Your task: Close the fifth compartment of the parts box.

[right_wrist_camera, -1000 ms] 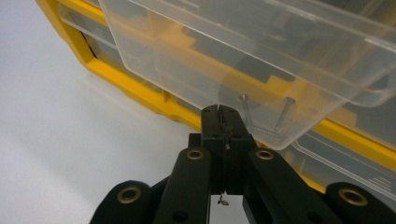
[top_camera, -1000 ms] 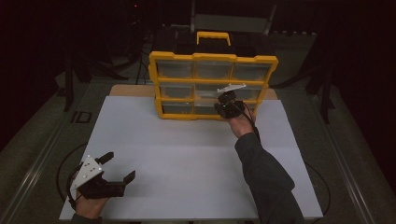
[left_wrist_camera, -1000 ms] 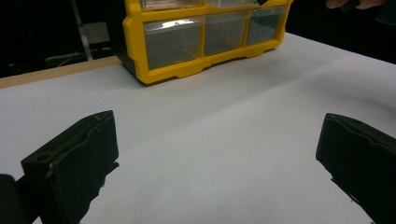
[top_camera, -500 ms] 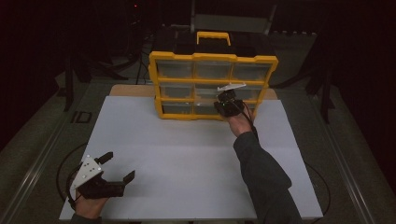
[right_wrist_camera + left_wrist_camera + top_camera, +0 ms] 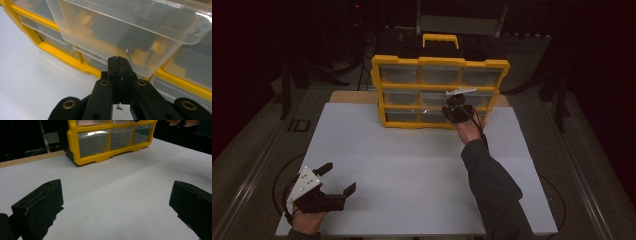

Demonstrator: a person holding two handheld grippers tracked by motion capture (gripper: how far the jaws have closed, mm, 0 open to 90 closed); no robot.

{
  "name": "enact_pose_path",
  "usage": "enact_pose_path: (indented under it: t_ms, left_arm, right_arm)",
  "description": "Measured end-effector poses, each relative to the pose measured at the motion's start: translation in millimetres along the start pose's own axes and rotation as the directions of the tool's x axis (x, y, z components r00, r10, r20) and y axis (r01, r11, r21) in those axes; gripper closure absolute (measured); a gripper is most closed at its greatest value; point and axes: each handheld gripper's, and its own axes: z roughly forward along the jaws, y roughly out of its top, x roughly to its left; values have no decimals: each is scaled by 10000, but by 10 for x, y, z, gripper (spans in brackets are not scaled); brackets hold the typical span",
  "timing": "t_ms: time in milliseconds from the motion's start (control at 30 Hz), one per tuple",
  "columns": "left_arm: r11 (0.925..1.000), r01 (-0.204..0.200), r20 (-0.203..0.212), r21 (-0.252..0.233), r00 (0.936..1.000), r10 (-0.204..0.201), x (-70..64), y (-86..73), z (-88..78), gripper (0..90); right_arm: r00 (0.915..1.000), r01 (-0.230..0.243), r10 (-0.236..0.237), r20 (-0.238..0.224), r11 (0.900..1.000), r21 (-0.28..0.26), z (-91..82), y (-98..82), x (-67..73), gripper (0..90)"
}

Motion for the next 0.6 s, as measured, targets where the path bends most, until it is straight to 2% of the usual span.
enact_pose_path:
  t_ms: [600]
  left_arm:
    - [10000, 36, -12, -45, 10000, -36, 6, 1, -10, 0]
  right_arm:
    - [9993, -64, 67, 357, 9999, -93, 62, 74, -42, 897]
